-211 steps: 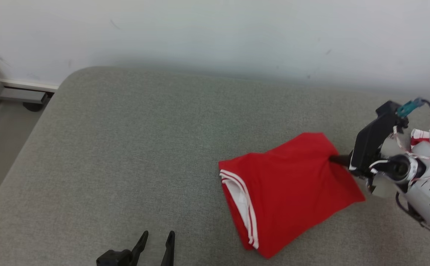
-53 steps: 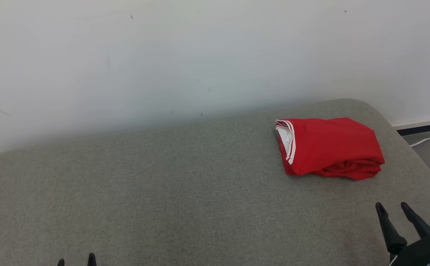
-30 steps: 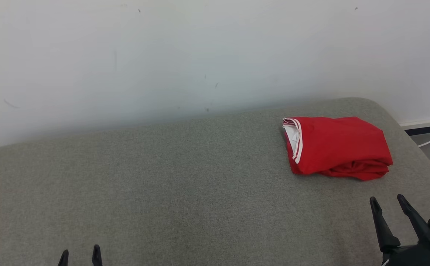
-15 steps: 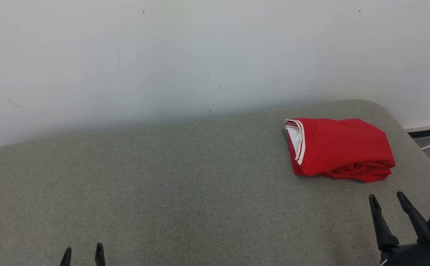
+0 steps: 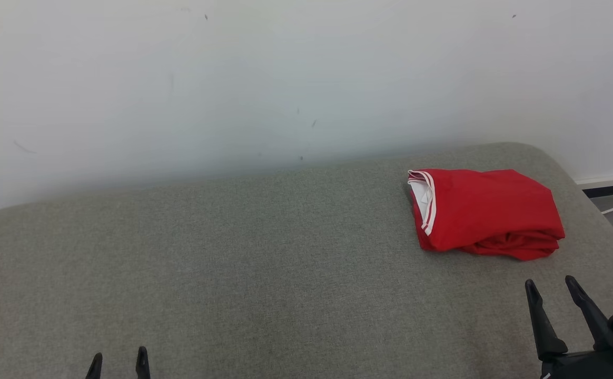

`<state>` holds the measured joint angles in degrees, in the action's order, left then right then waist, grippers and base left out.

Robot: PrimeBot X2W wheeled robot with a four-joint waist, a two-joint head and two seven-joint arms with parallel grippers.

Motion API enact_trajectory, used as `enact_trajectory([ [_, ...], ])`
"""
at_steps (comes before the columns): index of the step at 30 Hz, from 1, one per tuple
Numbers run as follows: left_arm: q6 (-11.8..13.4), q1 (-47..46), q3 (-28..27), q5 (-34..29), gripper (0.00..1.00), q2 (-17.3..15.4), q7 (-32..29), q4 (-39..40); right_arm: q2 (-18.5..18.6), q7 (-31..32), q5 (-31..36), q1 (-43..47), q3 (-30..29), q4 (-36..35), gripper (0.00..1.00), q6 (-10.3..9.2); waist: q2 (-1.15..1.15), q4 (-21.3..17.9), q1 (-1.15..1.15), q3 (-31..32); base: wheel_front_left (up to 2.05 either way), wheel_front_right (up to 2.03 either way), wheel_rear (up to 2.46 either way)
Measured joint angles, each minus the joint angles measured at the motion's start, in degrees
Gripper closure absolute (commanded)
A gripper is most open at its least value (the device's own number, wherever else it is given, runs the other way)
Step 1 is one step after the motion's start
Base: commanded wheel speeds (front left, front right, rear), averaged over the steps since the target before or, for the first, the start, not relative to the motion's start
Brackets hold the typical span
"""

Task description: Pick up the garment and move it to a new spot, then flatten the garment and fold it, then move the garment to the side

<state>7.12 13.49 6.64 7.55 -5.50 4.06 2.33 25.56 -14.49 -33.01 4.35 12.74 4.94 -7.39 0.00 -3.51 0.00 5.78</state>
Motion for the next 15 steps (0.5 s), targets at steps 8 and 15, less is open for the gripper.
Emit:
enact_trajectory([
  [8,0.00,-0.07,-0.01,0.01,0.00,-0.03,-0.01,-0.07,-0.21,0.01,0.88,0.02,-0.45,-0.52,0.00,0.00,0.01,-0.02,0.00,-0.02,0.00,0.00,0.00],
  [15,0.00,-1.04,-0.01,0.02,0.00,-0.04,-0.08,-0.16,-0.32,0.04,1.32,0.07,-0.82,-0.94,0.00,0.00,0.01,-0.03,0.00,-0.01,0.00,0.00,0.00],
])
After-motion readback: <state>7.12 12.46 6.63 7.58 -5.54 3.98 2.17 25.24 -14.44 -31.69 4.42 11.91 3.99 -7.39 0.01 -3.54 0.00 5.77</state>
